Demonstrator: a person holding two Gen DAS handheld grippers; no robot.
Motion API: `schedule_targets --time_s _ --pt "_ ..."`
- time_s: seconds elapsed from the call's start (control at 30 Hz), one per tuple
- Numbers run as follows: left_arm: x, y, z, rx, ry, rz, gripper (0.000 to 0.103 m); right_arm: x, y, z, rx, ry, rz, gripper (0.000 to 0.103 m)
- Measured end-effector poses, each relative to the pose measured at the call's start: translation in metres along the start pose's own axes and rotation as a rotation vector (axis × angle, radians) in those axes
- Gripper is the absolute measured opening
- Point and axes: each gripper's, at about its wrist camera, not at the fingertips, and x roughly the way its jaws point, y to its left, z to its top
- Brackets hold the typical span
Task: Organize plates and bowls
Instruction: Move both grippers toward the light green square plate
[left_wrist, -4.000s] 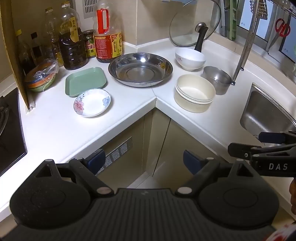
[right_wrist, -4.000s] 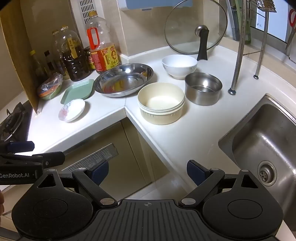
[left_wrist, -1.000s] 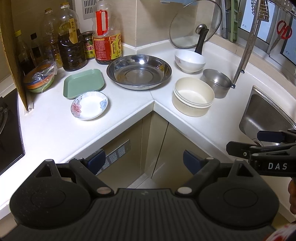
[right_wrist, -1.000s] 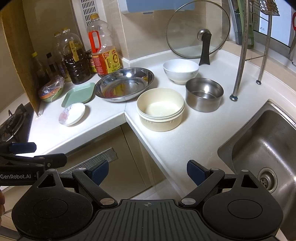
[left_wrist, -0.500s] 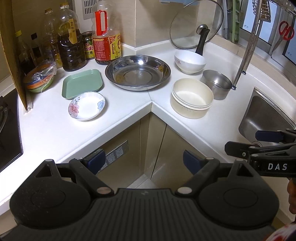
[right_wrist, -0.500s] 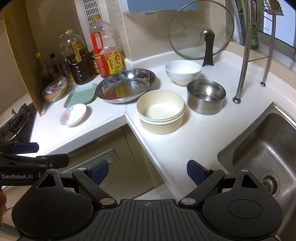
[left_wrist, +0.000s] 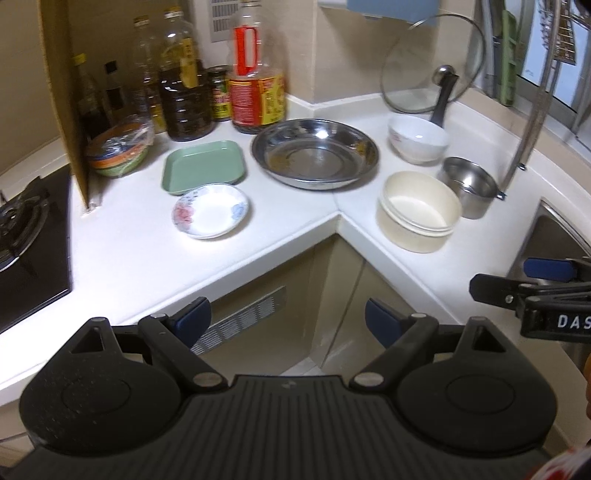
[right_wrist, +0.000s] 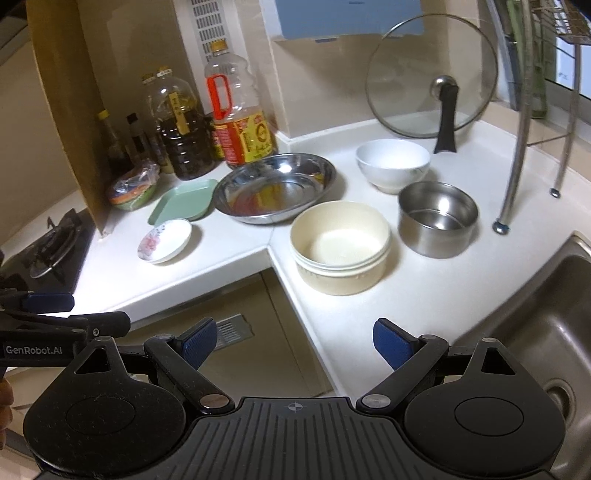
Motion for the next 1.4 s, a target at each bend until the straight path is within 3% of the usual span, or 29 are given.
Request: schedule_targets --time_s 0.33,0.77,1.1,1.4 --pt "0.02 0.036 0.018 -0.035 0.0 0.059 0.089 0.036 0.017 0.022 -0.012 0.01 0.057 0.092" --pt "0.091 0.117 0.086 -0.036 -0.014 0.057 0.086 0.116 0.065 0.08 0.026 -0.037 0.089 0.091" --pt "0.143 0.165 0.119 -0.048 0.001 0.077 0.081 0.185 0.107 0.111 0.005 -0.023 0.133 0.075" --pt "0.182 0.185 0.133 -0.054 0.027 0.074 0.075 0.246 0.136 0.125 -0.006 0.024 0.132 0.062"
